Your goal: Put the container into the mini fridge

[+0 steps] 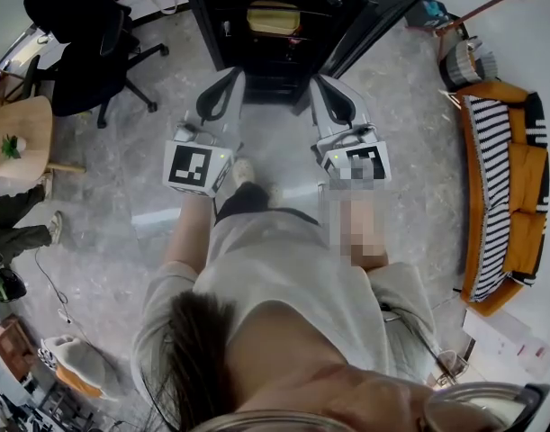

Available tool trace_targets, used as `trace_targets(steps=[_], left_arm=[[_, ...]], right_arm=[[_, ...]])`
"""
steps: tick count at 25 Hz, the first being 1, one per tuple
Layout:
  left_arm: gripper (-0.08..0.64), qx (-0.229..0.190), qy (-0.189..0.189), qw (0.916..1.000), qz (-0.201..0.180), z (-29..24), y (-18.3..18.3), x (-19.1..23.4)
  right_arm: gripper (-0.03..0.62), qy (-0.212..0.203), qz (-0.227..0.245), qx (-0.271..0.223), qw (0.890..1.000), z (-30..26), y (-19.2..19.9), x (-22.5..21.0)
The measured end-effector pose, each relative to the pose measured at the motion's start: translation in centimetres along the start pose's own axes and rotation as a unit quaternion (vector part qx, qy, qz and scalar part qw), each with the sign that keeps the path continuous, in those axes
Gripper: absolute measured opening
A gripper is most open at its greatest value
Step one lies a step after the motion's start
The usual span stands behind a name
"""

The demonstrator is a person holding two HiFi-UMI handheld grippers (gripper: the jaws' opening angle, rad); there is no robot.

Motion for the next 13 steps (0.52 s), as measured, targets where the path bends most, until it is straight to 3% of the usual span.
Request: trace_targets(steps=[13], left_arm=[[0.002,-0.016,0.009,0.9998,-0.001,0.0,-1.6,-2.9]], right_arm=[[-0.003,-0.002,-0.001,-0.014,1.0,2.1,-1.3,-0.2]])
Point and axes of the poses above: the fingertips, and each gripper's own axes: z backward along the fingers, x to its left, y out of its underside, the point moved 7 cm from there along z, backward along the fingers, and after that the axes turned 15 degrees about -x, right-handed, at the moved point
